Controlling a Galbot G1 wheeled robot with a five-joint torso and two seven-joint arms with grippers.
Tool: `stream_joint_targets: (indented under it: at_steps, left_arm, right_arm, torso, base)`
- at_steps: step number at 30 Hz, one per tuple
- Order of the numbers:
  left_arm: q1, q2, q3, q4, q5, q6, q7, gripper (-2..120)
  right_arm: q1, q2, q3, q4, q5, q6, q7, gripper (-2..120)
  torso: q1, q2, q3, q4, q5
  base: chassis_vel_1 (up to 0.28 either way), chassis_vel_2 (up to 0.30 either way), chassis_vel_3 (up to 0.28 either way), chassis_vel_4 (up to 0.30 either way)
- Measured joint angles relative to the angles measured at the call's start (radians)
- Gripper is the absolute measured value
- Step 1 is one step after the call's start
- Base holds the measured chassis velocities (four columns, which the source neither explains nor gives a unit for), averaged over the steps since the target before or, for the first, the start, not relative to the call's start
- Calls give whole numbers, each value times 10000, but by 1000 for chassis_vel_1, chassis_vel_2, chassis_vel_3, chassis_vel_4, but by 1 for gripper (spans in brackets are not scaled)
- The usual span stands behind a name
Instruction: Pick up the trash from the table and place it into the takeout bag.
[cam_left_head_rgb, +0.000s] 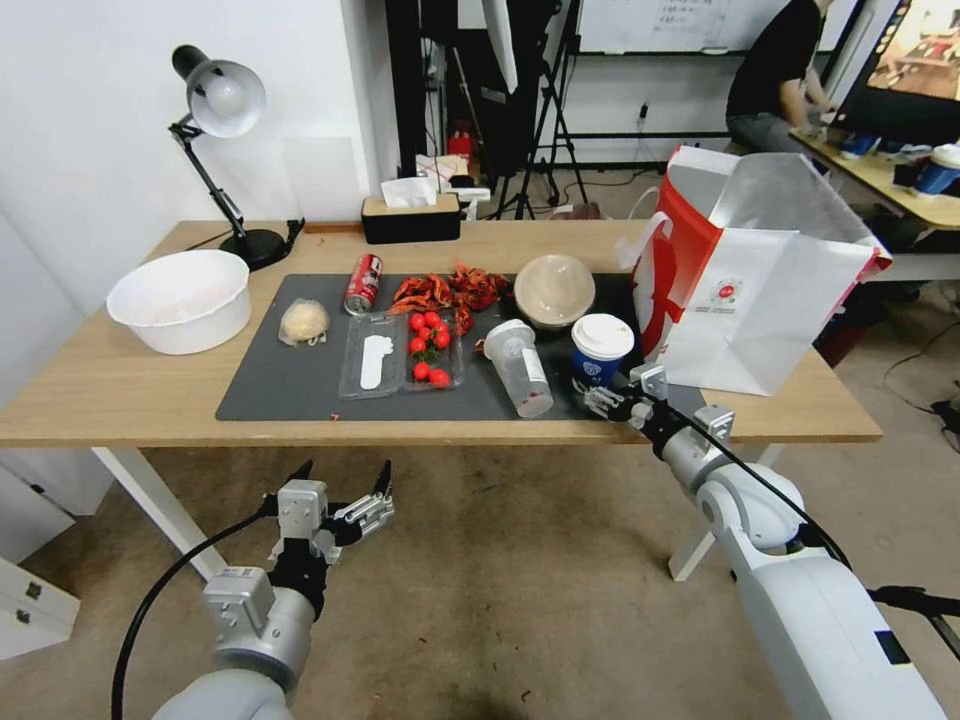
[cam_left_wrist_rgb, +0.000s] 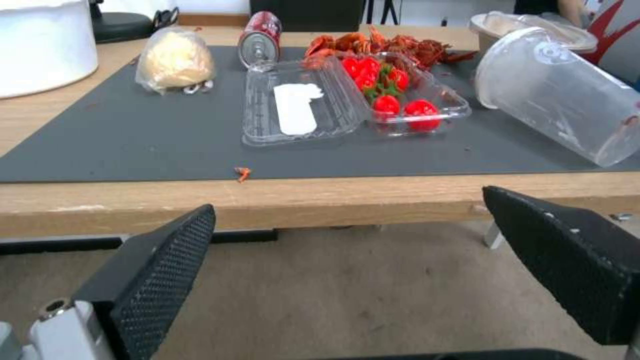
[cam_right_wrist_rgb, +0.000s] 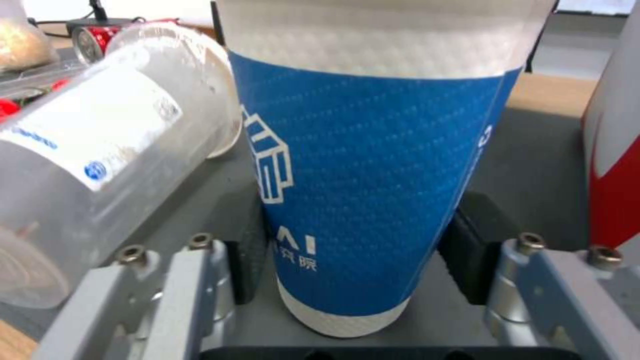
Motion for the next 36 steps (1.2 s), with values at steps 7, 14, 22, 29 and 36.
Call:
stream_joint_targets:
  at_steps: [7,14,22,29,36]
  left_arm:
    - [19,13,6,-10,-2,-31,-3,100]
    - [49,23,-21,-88,-1,-53,25,100]
    - [135,-12,-38,-237,67,-28,81,100]
    - [143,-17,-1,-272,89,-17,89,100]
    - [179,-47,113,-324,154,-8,105,100]
  right_arm:
    - [-94,-540,282,1097,531,-169,209,36]
    - [351,-1944,656,2611,2138,-755,789,22]
    - [2651,-4295,758,2757,5381,-2013,2542,20]
    - [5675,-5463,158,1377,7744,-3643,4304,20]
    - [6817,-5700,-635,357,9711,-5243,6195,20]
  torso:
    - [0,0,0,0,1]
    - [-2,0,0,1,1]
    - [-2,0,0,1,0]
    - [-1,1,1,0,-2]
    - [-1,2,1,1,-1]
  base:
    - [0,0,0,0]
    - [0,0,0,0]
    - [0,0,0,0]
    - [0,0,0,0]
    - [0,0,0,0]
